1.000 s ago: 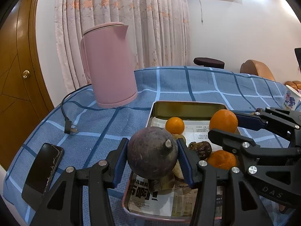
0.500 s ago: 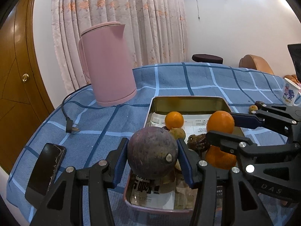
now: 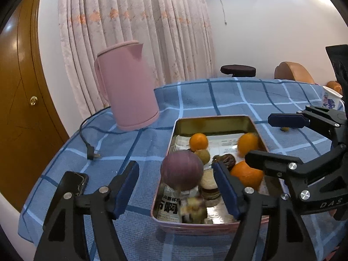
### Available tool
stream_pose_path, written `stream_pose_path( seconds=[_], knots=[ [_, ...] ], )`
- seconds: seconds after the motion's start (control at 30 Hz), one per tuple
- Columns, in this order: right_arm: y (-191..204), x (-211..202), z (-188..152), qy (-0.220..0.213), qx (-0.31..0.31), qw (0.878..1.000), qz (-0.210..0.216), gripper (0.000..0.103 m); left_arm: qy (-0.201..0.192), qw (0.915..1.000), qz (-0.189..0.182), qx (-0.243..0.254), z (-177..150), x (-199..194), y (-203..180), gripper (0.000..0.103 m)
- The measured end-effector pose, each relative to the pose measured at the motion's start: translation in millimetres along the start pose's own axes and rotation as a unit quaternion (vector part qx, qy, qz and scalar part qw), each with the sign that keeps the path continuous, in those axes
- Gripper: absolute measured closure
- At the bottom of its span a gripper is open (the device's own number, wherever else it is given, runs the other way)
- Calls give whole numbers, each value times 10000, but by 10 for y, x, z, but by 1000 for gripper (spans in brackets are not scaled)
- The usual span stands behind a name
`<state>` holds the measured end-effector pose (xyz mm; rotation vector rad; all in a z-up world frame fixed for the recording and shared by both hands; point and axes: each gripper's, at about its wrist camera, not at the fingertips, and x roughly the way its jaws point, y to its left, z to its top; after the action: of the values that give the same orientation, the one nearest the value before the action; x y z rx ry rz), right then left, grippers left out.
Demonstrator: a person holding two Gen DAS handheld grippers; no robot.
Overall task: Organize fruits
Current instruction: 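Open the left tool to drop the mangosteen while the right tool releases the orange, then grasp the dark brown round fruit with the right tool while the left tool grasps the yellow fruit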
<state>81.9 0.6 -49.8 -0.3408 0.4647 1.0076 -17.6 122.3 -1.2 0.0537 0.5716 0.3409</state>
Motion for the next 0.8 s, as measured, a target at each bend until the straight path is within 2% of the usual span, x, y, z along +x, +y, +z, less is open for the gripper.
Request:
stream_pose_path(
  seconds=[0.17,0.33,0.57,0.67,0.8],
  knots=[
    [-141,-161,-32,-163,165,9996,-129,9,24,10000,-55,44,29,12,-104,30],
    [-326,-269,-101,-205,299,9990,-274,9,120,9999,-28,29,49,68,-181,30],
    [-941,-474,-289,-140,776,9910,-1079,9,13,9996,-241,119,220,88,-462,30],
    [-1302,-578,-407,-55,1103,9816,-1558,9,-37,9988,-418,254,298,118,-689,30],
    [-1680,-675,-499,39,1556,9688,-1928,9,-19,9973,-669,310,388,188,-972,30]
  ],
)
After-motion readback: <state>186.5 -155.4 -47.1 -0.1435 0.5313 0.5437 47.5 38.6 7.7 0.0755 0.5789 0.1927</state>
